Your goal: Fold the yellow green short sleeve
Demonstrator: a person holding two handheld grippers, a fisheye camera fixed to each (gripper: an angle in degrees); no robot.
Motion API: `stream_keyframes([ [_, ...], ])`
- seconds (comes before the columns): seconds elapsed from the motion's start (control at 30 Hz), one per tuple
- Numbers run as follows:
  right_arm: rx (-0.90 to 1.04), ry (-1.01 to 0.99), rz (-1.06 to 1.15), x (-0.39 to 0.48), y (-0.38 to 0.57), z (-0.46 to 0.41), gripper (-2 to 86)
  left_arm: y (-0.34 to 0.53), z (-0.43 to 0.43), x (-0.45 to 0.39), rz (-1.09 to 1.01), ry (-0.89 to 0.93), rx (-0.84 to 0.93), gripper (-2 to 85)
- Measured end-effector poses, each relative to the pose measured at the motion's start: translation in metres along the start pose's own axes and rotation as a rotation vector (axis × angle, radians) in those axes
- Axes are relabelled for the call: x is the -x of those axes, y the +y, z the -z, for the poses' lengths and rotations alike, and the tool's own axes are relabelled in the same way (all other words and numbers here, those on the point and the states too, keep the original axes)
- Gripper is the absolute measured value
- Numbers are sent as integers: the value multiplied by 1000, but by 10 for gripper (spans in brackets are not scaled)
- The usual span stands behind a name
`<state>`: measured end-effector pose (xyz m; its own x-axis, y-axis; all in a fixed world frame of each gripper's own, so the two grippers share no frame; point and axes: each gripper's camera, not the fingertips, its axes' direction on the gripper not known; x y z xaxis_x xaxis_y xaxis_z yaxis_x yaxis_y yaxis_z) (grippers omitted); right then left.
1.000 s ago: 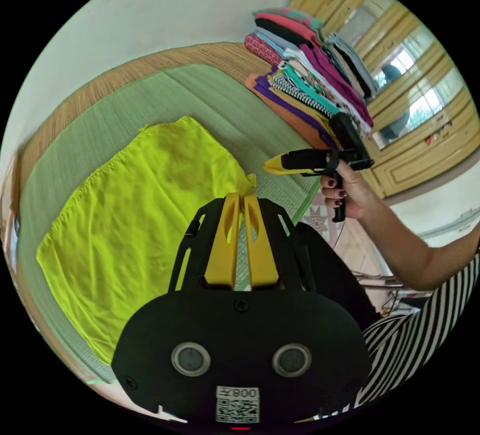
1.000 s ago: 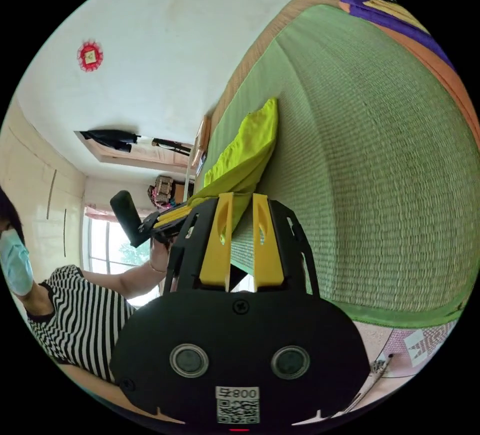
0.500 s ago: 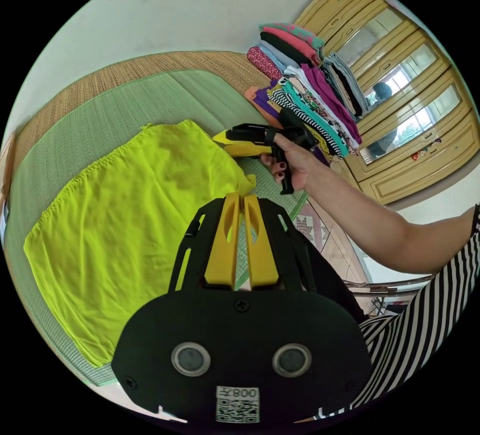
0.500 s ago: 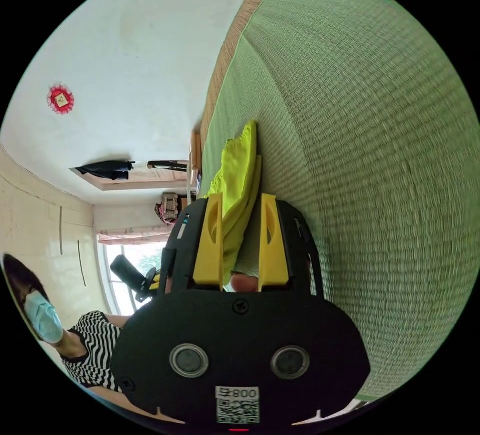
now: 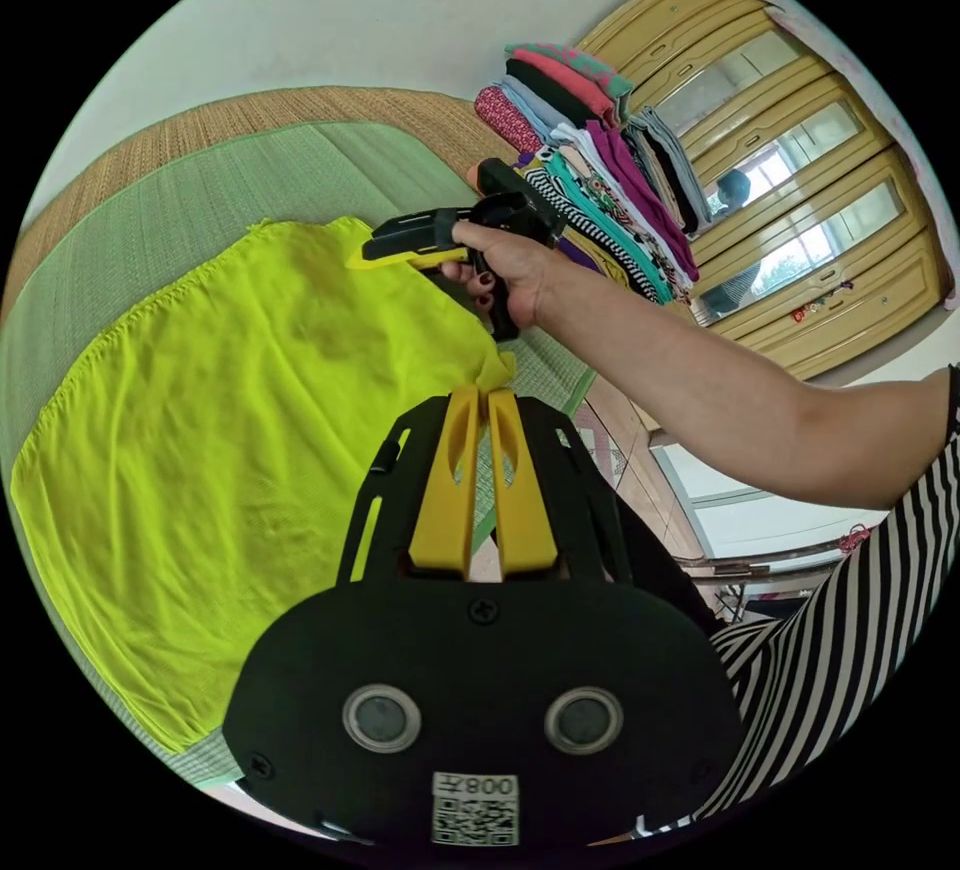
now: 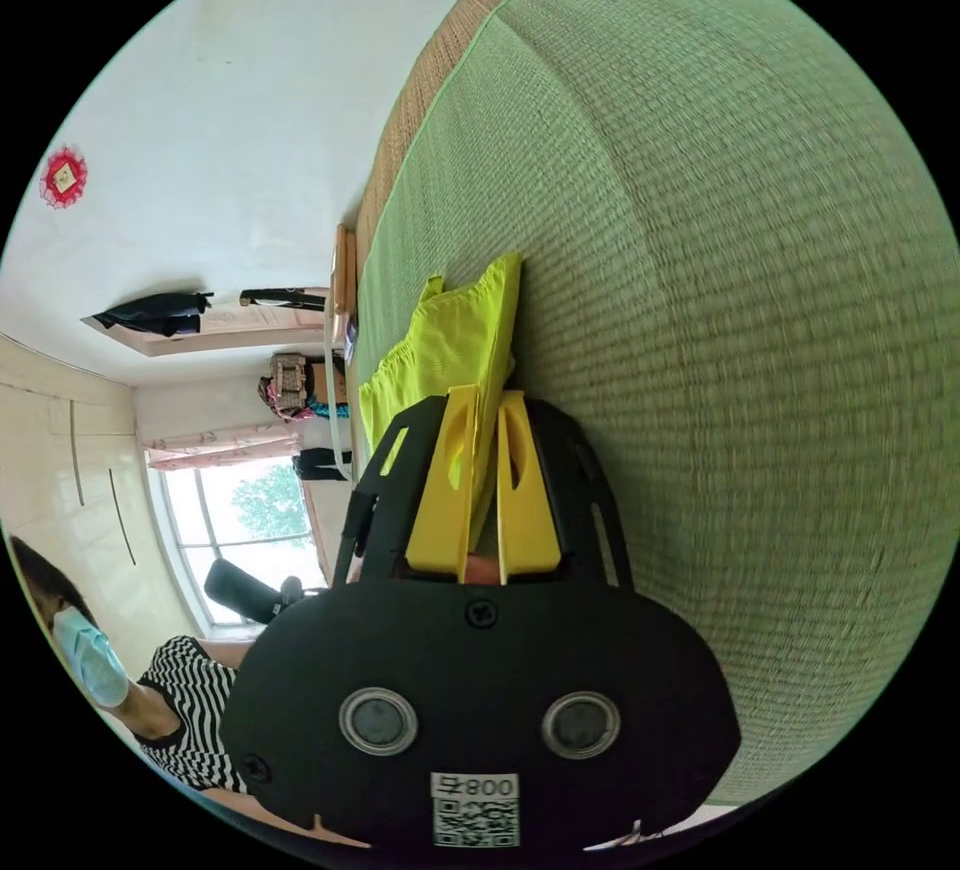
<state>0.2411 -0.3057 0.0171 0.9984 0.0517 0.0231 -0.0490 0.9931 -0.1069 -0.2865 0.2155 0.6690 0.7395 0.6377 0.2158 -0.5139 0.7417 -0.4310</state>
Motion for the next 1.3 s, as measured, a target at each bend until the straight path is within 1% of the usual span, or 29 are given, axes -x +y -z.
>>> stream_keyframes([
  [0.1,4,25,3,-5,-9,-21,20,5,30,-1,2,18,-15,15],
  [0.2,-3,5,5,-12,-15,-38,13,12,67,-1,11,45,-39,15],
  [0.33,-47,7,33,-10,-18,-53,10,23,118,0,24,74,-76,14],
  [0.5,-97,-1,69,-1,-17,-78,8,44,205,4,56,131,-150,13],
  [0.63,-115,19,125,22,-19,-118,8,66,273,10,89,142,-222,12],
  [0.7,-113,37,157,36,-21,-142,8,86,323,18,125,148,-280,12],
  [0.9,-69,112,286,88,-29,-254,8,159,450,56,289,162,-439,12],
  [1.03,-11,169,361,110,-32,-354,8,210,515,83,413,157,-508,12],
  [1.17,54,251,405,114,-37,-462,8,267,579,116,563,172,-574,11],
  [1.3,134,342,413,102,-44,-559,8,312,629,146,713,197,-588,11],
])
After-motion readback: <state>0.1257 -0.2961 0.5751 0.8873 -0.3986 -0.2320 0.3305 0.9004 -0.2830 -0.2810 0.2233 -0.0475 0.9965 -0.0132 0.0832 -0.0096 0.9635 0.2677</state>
